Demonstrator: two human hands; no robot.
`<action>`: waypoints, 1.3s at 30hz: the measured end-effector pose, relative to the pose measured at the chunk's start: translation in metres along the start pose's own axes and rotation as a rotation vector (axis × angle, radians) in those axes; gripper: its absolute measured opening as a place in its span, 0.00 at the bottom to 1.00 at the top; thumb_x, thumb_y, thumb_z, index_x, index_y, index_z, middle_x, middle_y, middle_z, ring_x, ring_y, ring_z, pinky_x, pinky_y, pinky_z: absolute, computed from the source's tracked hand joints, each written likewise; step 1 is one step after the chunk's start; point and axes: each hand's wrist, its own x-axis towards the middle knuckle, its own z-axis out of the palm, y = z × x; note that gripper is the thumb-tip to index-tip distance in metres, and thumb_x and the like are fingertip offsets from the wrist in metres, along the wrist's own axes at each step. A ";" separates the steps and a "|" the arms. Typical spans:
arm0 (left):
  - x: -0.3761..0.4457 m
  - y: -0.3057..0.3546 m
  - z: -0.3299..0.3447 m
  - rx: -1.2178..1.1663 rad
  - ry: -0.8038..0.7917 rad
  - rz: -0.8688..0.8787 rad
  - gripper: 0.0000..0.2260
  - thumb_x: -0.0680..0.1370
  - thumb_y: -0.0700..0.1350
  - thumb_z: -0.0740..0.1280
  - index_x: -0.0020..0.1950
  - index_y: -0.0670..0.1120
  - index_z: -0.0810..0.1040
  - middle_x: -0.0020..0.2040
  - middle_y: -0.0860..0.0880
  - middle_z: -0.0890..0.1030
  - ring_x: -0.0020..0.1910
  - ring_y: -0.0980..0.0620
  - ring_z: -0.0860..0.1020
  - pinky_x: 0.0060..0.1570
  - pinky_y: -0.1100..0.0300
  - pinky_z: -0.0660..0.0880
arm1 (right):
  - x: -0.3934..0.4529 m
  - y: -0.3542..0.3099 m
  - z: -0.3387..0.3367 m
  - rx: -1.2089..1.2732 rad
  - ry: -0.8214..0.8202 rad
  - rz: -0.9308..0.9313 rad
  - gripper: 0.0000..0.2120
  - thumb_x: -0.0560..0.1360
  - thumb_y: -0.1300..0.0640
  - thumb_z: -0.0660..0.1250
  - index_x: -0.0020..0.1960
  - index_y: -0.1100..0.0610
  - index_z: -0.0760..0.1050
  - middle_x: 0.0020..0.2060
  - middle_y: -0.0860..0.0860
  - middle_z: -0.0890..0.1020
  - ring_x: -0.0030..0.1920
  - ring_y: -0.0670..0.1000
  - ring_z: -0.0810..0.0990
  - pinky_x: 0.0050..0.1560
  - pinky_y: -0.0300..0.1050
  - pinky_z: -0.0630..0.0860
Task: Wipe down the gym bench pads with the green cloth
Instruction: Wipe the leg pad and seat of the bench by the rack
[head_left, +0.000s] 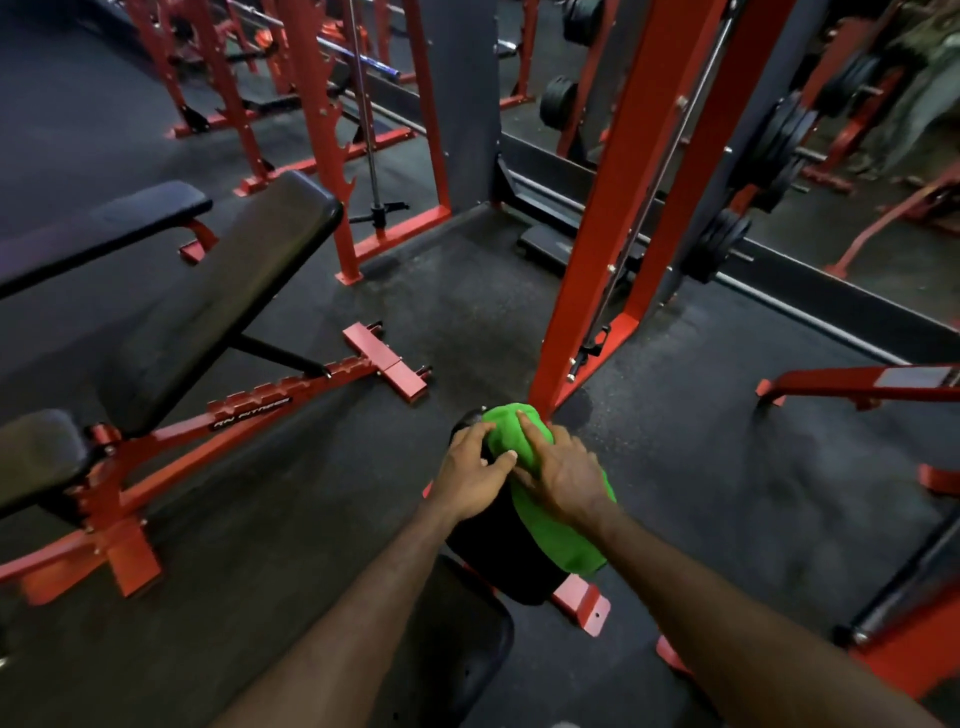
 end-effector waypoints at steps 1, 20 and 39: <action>0.002 -0.004 0.001 0.012 0.003 0.003 0.23 0.80 0.48 0.70 0.75 0.49 0.72 0.72 0.50 0.70 0.56 0.50 0.80 0.49 0.75 0.64 | -0.008 0.009 0.002 0.037 0.015 -0.007 0.39 0.79 0.31 0.60 0.84 0.40 0.48 0.72 0.57 0.69 0.66 0.62 0.75 0.61 0.61 0.76; 0.082 -0.014 0.032 -0.483 0.534 -0.348 0.09 0.78 0.55 0.68 0.47 0.53 0.85 0.50 0.52 0.86 0.56 0.48 0.82 0.59 0.54 0.76 | 0.015 0.014 -0.014 0.069 -0.113 -0.161 0.38 0.78 0.31 0.58 0.82 0.43 0.49 0.65 0.54 0.72 0.61 0.60 0.78 0.55 0.55 0.77; 0.050 -0.029 0.047 -0.926 0.670 -0.561 0.15 0.85 0.57 0.59 0.55 0.51 0.82 0.55 0.48 0.84 0.53 0.51 0.82 0.57 0.54 0.76 | 0.089 -0.031 -0.024 0.148 -0.216 -0.444 0.27 0.75 0.40 0.67 0.72 0.44 0.68 0.60 0.56 0.74 0.59 0.62 0.78 0.56 0.57 0.78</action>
